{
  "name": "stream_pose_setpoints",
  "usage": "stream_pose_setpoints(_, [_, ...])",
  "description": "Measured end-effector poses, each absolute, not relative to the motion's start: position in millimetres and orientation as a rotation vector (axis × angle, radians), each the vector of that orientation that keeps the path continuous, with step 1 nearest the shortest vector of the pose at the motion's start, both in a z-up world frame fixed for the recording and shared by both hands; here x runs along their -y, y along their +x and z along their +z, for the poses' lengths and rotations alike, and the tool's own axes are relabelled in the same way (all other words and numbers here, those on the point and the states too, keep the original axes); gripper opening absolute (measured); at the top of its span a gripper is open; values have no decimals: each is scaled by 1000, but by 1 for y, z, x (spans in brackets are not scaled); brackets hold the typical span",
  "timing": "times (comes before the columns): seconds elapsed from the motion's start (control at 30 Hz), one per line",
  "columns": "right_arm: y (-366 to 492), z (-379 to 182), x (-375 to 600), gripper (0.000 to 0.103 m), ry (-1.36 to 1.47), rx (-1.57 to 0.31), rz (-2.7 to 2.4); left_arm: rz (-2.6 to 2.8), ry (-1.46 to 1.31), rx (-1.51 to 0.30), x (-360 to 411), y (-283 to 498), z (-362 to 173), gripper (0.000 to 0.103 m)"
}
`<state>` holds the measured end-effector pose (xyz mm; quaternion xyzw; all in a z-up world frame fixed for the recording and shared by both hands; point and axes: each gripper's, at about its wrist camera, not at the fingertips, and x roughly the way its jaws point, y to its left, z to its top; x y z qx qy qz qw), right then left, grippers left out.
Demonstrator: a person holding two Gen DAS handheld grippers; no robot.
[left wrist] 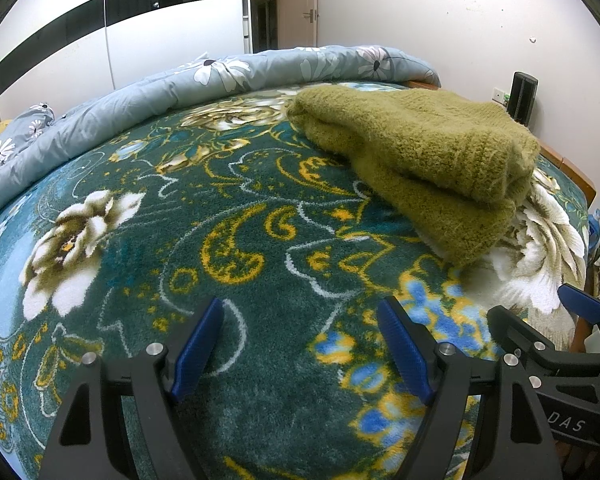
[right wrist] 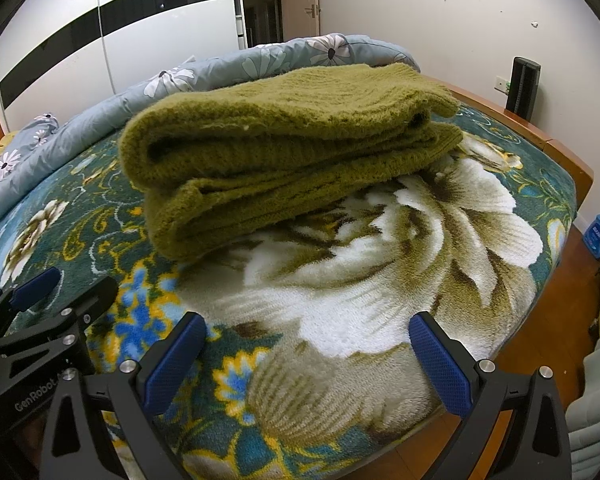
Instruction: Fold clothes
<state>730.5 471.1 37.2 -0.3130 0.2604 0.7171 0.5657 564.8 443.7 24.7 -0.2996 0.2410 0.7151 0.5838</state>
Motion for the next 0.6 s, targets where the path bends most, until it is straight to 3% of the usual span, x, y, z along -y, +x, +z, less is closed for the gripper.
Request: stream_pose_setpoints(0.6, [730, 37, -470, 103, -739, -614, 1678, 1671, -696, -562, -444, 565, 25, 81])
